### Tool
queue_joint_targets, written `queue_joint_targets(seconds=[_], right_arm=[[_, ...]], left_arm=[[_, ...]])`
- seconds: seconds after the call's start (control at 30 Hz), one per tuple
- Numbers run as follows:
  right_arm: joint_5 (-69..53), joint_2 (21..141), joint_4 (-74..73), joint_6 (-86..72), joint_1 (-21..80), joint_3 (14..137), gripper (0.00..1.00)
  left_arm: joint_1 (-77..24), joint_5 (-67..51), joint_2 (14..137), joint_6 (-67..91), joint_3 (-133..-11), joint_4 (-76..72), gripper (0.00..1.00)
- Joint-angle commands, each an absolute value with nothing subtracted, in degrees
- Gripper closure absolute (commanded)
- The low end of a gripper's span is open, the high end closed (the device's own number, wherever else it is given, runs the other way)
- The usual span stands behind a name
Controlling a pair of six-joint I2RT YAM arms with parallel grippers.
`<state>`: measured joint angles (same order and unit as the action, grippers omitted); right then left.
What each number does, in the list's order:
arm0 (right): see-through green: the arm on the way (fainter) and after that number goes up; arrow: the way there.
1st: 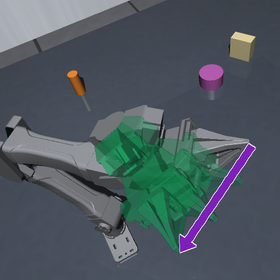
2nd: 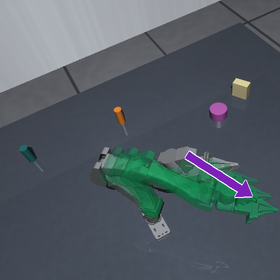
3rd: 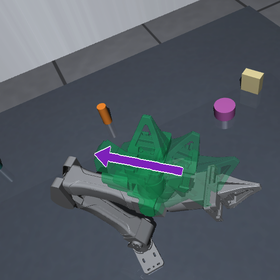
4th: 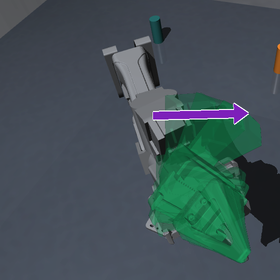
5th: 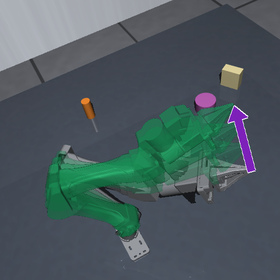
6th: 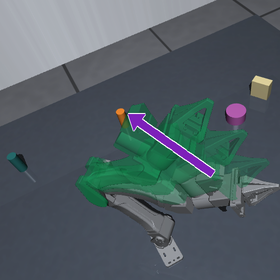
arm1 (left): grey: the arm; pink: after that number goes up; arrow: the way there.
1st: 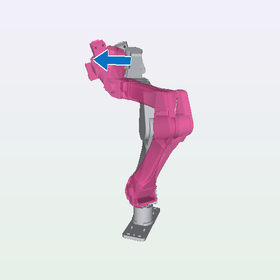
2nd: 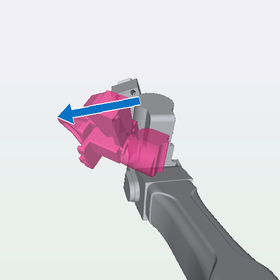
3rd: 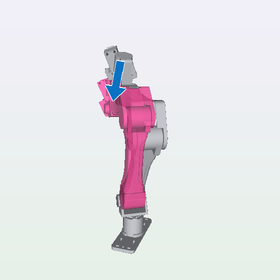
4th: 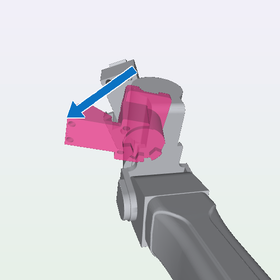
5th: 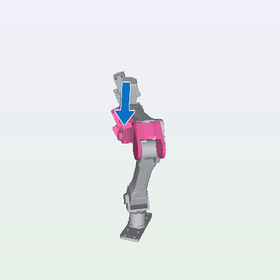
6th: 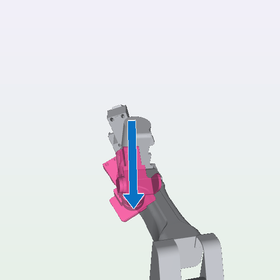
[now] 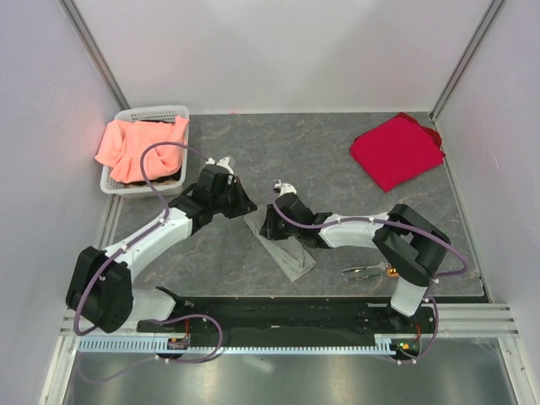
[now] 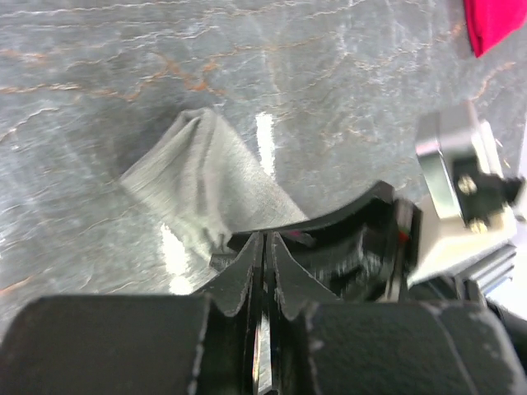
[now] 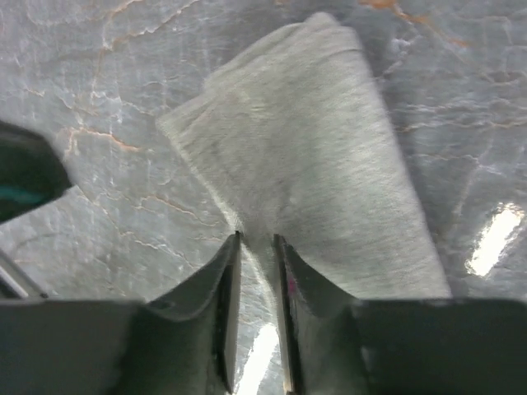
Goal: Fold the napkin into a case and place the utensils inside
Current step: Fold the 2/3-rectangle-folded napkin at the center of the board.
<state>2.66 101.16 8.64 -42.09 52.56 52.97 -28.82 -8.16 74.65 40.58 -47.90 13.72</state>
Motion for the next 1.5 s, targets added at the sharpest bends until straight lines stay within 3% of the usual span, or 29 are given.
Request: queue_joint_targets(seconds=[0.0, 0.07, 0.2, 0.4, 0.57, 0.63, 0.77, 0.97, 1.23, 1.47], right_arm=[[-5.2, 97.5, 18.5, -41.7, 50.9, 50.5, 0.73], [-5.4, 97.2, 18.6, -41.7, 50.9, 50.4, 0.72], [-6.2, 96.8, 18.0, -42.4, 50.6, 50.4, 0.61], [-7.4, 95.4, 16.3, -43.3, 49.6, 49.7, 0.60], [-11.1, 85.4, 10.6, -43.2, 45.9, 44.7, 0.56], [-13.9, 83.1, 9.1, -43.2, 43.9, 42.7, 0.60], [-22.5, 82.2, 11.6, -45.3, 43.7, 38.9, 0.79], [-25.1, 82.8, 21.9, -48.9, 44.5, 30.3, 0.90], [-26.5, 83.5, 26.0, -49.4, 44.8, 23.2, 0.95], [-21.1, 73.9, 10.2, -41.5, 44.2, 33.2, 0.89]], left_arm=[[-28.5, -14.4, 77.8, 42.3, -50.7, 10.4, 0.91], [-28.5, -17.7, 81.5, 42.2, -51.2, 9.7, 0.92], [-28.6, -18.5, 85.7, 42.0, -50.4, 7.9, 0.92], [-28.5, -15.0, 92.3, 38.1, -52.2, 9.5, 0.93], [-28.4, -10.2, 93.3, 34.5, -52.6, 12.6, 0.93], [-28.3, -8.4, 92.7, 34.2, -52.2, 13.0, 0.93], [-28.3, -6.5, 93.1, 33.8, -52.6, 13.5, 0.93], [-28.3, -6.2, 95.1, 33.8, -53.4, 13.6, 0.93], [-28.1, -4.4, 95.8, 32.5, -55.2, 14.1, 0.93], [-28.1, -7.3, 92.7, 32.0, -55.6, 14.0, 0.92]])
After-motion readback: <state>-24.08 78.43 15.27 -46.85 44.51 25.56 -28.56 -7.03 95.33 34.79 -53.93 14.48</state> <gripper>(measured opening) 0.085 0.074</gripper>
